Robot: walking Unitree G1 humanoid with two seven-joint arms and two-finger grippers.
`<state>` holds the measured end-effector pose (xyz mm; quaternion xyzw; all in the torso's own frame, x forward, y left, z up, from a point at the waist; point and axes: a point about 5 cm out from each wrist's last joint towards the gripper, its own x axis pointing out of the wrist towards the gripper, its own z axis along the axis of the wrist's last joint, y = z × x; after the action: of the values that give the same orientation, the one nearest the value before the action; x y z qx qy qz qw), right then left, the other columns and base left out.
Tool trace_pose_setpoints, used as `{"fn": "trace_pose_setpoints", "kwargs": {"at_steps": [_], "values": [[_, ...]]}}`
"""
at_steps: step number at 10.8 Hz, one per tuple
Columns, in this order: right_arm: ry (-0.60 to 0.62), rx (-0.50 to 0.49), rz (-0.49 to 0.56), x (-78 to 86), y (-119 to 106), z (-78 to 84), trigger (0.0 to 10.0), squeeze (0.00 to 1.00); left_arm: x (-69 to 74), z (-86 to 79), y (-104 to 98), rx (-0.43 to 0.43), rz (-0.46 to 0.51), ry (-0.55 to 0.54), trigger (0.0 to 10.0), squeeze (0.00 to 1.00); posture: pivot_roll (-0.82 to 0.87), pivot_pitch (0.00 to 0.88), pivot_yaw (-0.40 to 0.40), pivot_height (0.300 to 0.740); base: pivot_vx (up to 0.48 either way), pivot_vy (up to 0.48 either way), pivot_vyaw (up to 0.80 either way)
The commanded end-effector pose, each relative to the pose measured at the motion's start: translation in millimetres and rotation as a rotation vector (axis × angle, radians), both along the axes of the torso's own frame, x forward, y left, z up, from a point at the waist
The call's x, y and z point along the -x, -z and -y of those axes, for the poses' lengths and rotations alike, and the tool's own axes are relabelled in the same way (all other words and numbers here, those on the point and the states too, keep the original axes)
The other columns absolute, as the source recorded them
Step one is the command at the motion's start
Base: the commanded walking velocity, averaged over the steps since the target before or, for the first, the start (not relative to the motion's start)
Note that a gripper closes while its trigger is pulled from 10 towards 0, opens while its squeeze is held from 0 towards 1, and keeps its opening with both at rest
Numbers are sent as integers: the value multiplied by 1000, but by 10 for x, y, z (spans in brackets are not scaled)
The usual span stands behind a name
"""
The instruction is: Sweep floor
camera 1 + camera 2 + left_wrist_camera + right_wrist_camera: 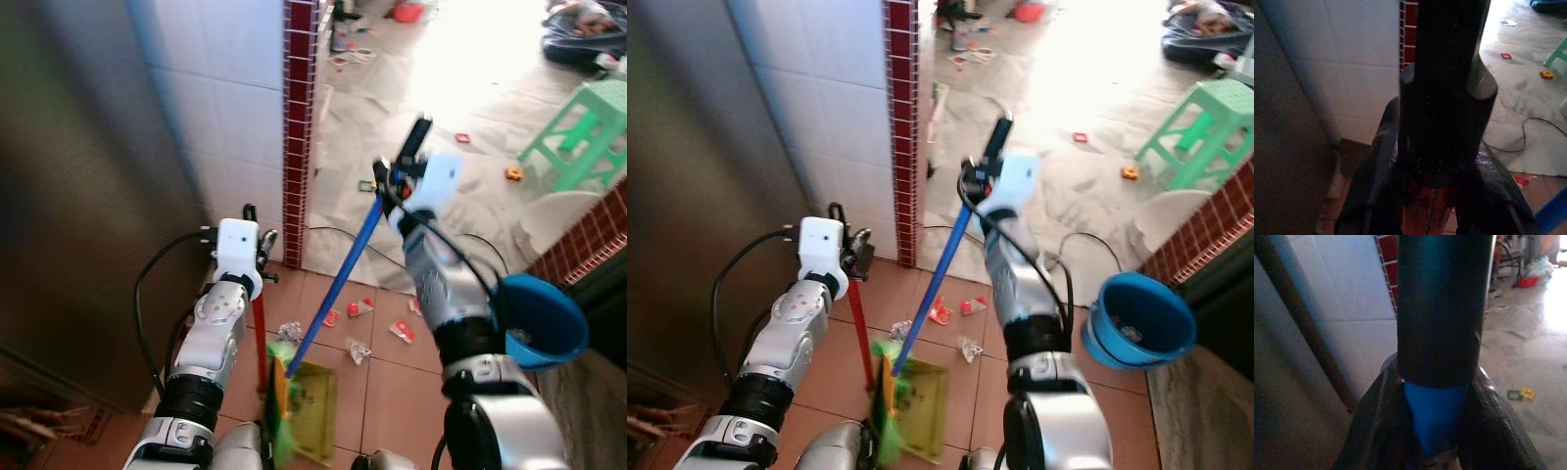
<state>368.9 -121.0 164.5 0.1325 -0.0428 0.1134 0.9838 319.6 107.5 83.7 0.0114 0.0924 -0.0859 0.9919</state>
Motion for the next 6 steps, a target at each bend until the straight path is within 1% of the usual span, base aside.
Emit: {"fn": "trace_pose_setpoints", "kwargs": {"at_steps": [1,2,3,4,5,6], "values": [[-24,9,76,-55,-262,51,10000,0,-52,46,-128,14,46,17,10000,0,14,31,4,740,0,0,0],[-67,61,103,-44,-321,48,10000,0,-40,56,-119,15,44,19,10000,0,17,36,2,740,0,0,0],[-130,157,140,-29,-364,55,10000,0,-37,79,-109,18,39,18,10000,0,13,35,-7,740,0,0,0],[-181,225,176,1,-392,37,10000,0,-38,92,-106,22,37,16,10000,0,10,34,-11,740,0,0,0],[-225,297,218,76,-387,11,10000,0,-36,100,-111,28,38,16,10000,0,7,34,-17,740,0,0,0],[-228,347,244,176,-334,21,10000,0,-33,89,-131,32,45,12,10000,0,8,36,-19,740,0,0,0]]}}
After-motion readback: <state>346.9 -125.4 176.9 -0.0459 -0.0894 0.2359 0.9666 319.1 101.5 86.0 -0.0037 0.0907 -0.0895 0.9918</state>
